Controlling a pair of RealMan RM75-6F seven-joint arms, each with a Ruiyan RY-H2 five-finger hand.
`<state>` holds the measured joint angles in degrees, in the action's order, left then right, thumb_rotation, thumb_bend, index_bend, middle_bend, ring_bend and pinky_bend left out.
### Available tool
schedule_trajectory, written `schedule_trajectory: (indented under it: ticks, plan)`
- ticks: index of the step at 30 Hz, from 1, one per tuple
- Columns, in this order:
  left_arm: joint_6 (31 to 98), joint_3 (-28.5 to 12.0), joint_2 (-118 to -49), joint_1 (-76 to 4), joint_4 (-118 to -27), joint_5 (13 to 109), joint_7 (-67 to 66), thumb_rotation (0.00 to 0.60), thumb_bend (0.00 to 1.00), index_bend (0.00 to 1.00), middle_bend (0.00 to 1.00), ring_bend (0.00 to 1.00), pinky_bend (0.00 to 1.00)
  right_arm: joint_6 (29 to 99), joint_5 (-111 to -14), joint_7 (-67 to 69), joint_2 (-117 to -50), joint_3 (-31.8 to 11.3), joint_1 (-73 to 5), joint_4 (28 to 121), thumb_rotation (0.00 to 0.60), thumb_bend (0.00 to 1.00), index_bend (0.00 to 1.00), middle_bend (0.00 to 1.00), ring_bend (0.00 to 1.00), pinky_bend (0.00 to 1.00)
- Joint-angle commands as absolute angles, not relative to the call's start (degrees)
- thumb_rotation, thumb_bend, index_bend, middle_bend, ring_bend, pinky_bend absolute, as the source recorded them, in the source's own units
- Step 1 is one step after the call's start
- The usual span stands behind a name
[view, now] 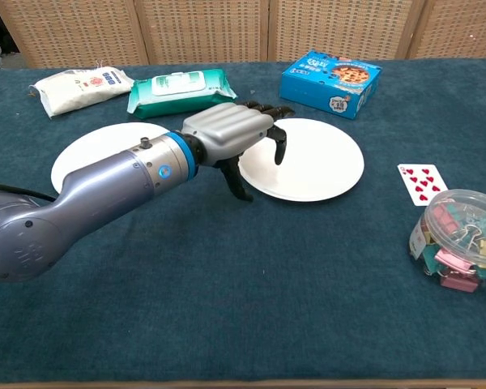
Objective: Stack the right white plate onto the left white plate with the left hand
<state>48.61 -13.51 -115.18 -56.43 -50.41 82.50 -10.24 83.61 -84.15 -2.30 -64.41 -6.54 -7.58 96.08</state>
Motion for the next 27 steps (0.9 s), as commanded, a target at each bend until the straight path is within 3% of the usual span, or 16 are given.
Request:
schedule_trajectory:
  ticks: [1, 5, 10, 13, 27]
  plan:
    - [48.1, -14.4, -117.1, -58.0, -48.0, 81.6, -10.8, 0.6, 0.08, 0.45, 0.0, 0.0, 0.0, 83.6, -84.2, -2.3, -64.4, -6.5, -7.6, 96.1, 0.6, 0.0, 0.05, 0.0, 0.0, 0.0]
    - [47.5, -14.8, -119.1, -59.4, -45.4, 80.9, -10.2, 0.6, 0.1, 0.47, 0.0, 0.0, 0.0, 83.5, -84.5, -2.4, -64.4, -6.3, -7.6, 96.2, 0.6, 0.0, 0.05, 0.0, 0.0, 0.0]
    - [47.6, -14.8, -120.7, -60.3, -43.6, 80.7, -9.1, 0.6, 0.33, 0.6, 0.0, 0.0, 0.0, 83.7, -84.7, -2.4, -64.3, -6.2, -7.6, 96.3, 0.6, 0.0, 0.05, 0.0, 0.0, 0.0]
    - [48.1, -14.5, -121.3, -60.5, -42.6, 80.8, -9.0, 0.6, 0.4, 0.66, 0.0, 0.0, 0.0, 83.9, -84.8, -2.0, -64.1, -6.2, -7.4, 96.4, 0.6, 0.0, 0.05, 0.0, 0.0, 0.0]
    - [52.0, -15.7, -119.8, -59.5, -43.7, 79.5, -6.9, 0.6, 0.49, 0.86, 0.0, 0.0, 0.0, 84.3, -85.1, -1.0, -63.7, -6.1, -7.3, 96.6, 0.6, 0.0, 0.05, 0.0, 0.0, 0.0]
